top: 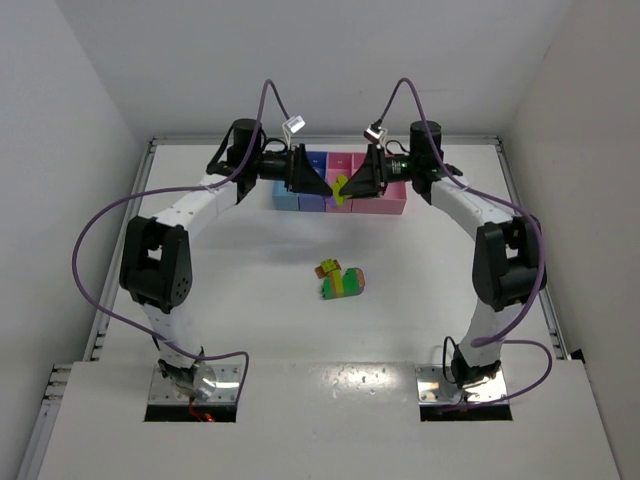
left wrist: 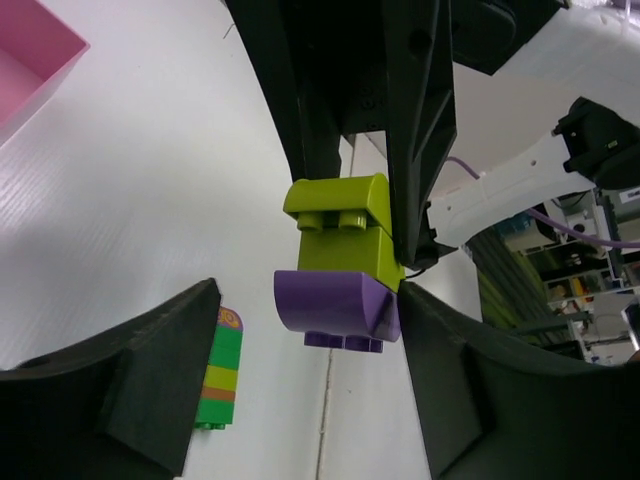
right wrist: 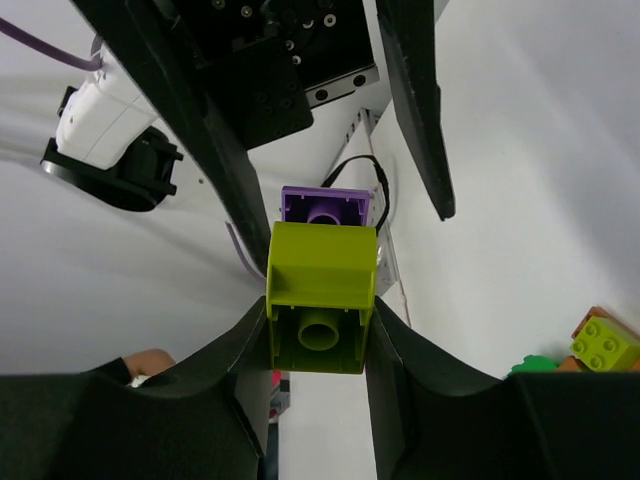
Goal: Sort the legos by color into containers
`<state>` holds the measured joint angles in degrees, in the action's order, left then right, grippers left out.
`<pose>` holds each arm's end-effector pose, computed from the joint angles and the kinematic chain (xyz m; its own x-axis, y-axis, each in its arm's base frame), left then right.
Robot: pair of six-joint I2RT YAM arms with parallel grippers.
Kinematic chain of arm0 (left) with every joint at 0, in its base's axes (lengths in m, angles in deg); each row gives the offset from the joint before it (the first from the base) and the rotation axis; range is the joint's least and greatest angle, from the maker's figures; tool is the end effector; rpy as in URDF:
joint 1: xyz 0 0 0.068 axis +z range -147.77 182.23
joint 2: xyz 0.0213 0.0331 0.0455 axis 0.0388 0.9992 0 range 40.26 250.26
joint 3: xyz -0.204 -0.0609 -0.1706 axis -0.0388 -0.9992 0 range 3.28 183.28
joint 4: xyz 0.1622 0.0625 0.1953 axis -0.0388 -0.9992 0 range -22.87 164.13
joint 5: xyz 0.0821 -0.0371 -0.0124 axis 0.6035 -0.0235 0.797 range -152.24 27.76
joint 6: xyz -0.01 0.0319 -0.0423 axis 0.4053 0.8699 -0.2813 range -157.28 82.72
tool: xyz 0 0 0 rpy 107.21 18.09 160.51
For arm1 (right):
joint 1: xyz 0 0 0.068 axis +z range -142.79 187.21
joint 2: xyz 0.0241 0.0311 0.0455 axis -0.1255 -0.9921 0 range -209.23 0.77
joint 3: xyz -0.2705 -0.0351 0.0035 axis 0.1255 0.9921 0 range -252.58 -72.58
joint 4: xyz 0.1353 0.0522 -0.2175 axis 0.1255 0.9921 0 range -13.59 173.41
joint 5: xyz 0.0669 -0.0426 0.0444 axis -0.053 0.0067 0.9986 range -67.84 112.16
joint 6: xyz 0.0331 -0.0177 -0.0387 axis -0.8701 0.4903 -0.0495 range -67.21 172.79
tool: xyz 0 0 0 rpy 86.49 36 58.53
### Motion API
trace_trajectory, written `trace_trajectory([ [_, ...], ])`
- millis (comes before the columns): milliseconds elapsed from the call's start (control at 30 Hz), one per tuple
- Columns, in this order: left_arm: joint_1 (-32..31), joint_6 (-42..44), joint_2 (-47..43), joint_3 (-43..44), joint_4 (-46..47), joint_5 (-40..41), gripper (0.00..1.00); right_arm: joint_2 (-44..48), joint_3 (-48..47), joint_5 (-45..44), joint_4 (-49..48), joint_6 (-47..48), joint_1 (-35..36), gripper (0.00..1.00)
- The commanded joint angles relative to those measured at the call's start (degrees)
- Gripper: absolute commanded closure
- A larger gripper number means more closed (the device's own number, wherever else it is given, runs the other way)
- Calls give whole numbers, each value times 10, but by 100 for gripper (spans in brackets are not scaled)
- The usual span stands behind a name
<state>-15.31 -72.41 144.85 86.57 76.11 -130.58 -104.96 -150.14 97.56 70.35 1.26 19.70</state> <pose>0.3894 -0.1577 0.3071 -0.8033 0.0311 -0.5947 0.5933 0.1292 -0.7946 0.3954 0.1229 0.2736 -0.9566 -0.0096 -0.2912 -0.2907 0.0962 0.9519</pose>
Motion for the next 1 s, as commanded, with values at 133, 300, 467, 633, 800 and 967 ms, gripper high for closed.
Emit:
trace_trajectory([
  [133, -2, -4, 7, 19, 34, -19, 57, 5, -11, 12, -36, -8, 2, 100],
  [300, -2, 10, 12, 14, 20, -30, 93, 0, -11, 0, -42, -13, -20, 100],
  [467, 4, 30, -11, -5, 4, -11, 100, -6, -17, 0, -42, -13, -47, 100],
  [633, 9, 41, -25, -26, -13, 2, 100, -1, -7, -5, -42, -7, -53, 100],
  [800, 21, 82, -46, -53, -45, 34, 100, 10, 0, -10, -7, 33, -53, 100],
  [967, 26, 123, -70, -67, -80, 120, 100, 11, -20, -47, 111, 142, -53, 100],
])
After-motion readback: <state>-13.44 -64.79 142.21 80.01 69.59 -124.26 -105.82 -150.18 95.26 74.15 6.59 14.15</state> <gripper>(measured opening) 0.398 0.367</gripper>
